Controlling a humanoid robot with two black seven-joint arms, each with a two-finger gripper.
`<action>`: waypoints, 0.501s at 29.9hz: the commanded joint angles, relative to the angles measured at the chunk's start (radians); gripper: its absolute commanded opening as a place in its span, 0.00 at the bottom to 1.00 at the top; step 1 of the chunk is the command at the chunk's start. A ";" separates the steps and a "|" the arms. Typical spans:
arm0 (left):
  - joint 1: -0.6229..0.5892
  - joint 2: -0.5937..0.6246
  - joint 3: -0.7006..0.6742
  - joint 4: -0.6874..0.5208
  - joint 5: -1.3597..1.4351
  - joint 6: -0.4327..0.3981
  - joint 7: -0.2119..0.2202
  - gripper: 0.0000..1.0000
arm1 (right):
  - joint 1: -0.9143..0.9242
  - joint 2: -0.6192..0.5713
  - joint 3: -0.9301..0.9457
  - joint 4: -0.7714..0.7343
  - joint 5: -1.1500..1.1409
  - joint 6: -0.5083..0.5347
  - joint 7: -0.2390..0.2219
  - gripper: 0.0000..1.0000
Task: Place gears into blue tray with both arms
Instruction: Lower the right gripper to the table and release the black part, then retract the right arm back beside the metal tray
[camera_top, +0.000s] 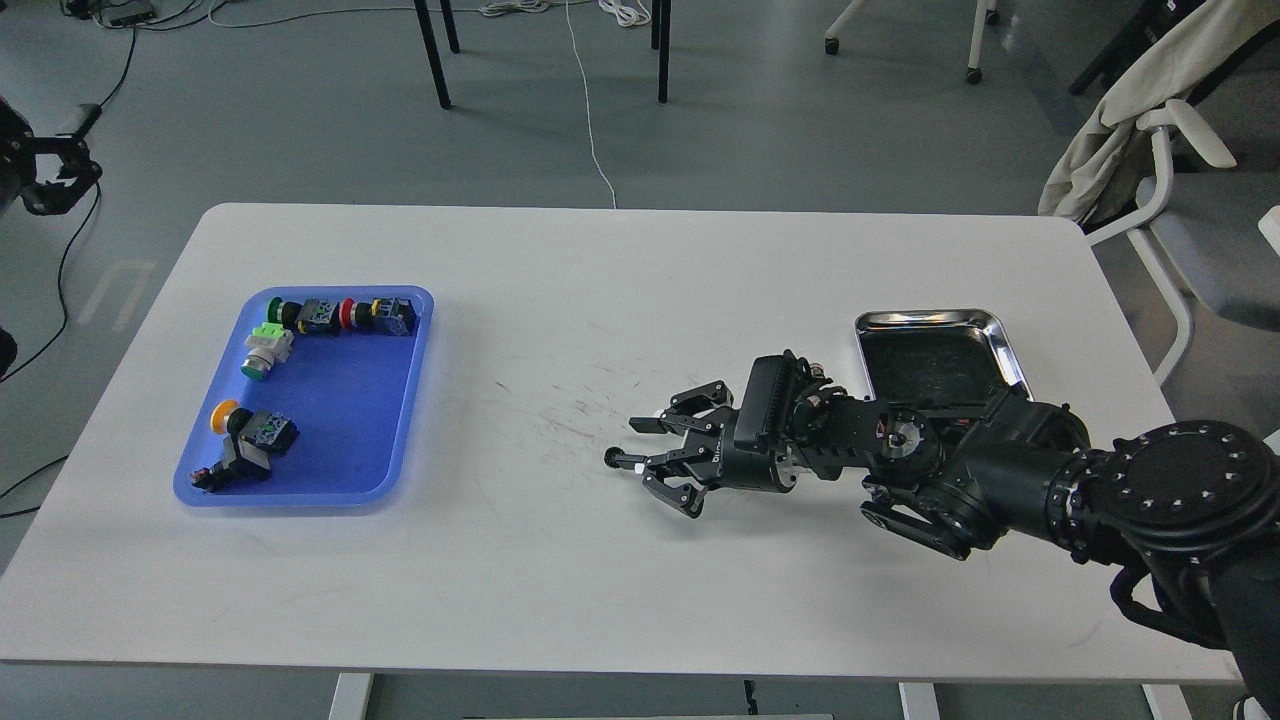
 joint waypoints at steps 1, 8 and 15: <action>0.000 0.007 0.002 0.000 0.000 -0.001 0.000 0.99 | 0.001 0.000 0.028 -0.006 0.022 0.000 0.000 0.61; 0.000 0.014 0.006 0.000 0.002 -0.004 0.002 0.99 | 0.048 0.000 0.152 0.000 0.174 0.000 0.000 0.74; 0.000 0.009 0.008 -0.001 0.003 -0.004 0.005 0.99 | 0.160 0.000 0.171 0.012 0.502 0.000 0.000 0.81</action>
